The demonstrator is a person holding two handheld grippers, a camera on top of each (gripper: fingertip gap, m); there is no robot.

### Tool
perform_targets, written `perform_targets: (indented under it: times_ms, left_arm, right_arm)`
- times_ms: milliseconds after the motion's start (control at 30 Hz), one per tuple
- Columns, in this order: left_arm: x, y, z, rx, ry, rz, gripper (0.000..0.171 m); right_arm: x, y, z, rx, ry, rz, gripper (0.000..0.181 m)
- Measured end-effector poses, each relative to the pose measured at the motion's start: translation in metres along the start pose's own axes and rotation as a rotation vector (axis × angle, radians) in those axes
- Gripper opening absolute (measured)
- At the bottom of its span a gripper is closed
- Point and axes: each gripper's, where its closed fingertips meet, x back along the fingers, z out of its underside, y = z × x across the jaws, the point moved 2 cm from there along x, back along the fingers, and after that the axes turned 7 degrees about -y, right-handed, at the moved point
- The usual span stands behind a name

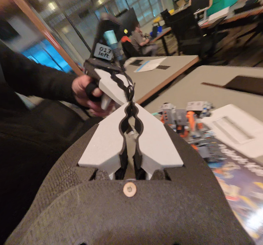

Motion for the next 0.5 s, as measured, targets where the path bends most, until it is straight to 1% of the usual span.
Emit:
perform_targets:
  times_ms: [67, 100, 167, 233, 267, 333, 367, 400, 433, 467, 500]
  left_arm:
    - [0.001, -0.001, -0.002, 0.329, -0.089, 0.104, 0.002]
    - [0.001, -0.001, -0.001, 0.402, -0.110, 0.116, 0.002]
    - [0.002, -0.004, 0.000, 0.359, -0.121, 0.118, 0.002]
    - [0.003, -0.007, -0.001, 0.338, -0.118, 0.115, 0.002]
    - [0.003, -0.008, -0.001, 0.298, -0.104, 0.115, 0.002]
    - [0.003, -0.009, -0.002, 0.086, -0.070, 0.058, 0.003]
    - [0.003, -0.011, -0.003, -0.031, -0.049, 0.036, 0.003]
    - [0.004, -0.013, -0.003, -0.174, -0.012, 0.011, 0.003]
    - [0.004, -0.016, -0.006, -0.324, 0.004, -0.014, 0.003]
    - [0.004, -0.019, -0.010, -0.506, 0.017, -0.056, 0.003]
    - [0.004, -0.020, -0.011, -0.799, 0.053, -0.122, 0.003]
  right_arm:
    - [0.000, 0.002, -0.002, 0.245, 0.044, 0.077, 0.000]
    - [0.000, 0.002, -0.001, 0.308, 0.072, 0.097, 0.000]
    - [0.000, 0.006, -0.002, 0.317, 0.064, 0.067, 0.000]
    - [0.001, 0.008, -0.003, 0.348, 0.051, 0.070, 0.000]
    - [0.001, 0.009, -0.004, 0.331, 0.054, 0.053, 0.000]
    - [0.002, 0.009, -0.005, 0.234, 0.040, 0.007, 0.000]
    - [0.002, 0.010, -0.006, 0.148, 0.024, -0.033, 0.000]
    - [0.003, 0.011, -0.006, 0.045, 0.026, -0.084, 0.000]
    - [0.004, 0.011, -0.010, -0.030, -0.006, -0.122, 0.000]
    - [0.004, 0.012, -0.013, -0.102, -0.035, -0.149, 0.000]
    - [0.004, 0.013, -0.014, -0.186, -0.041, -0.182, 0.000]
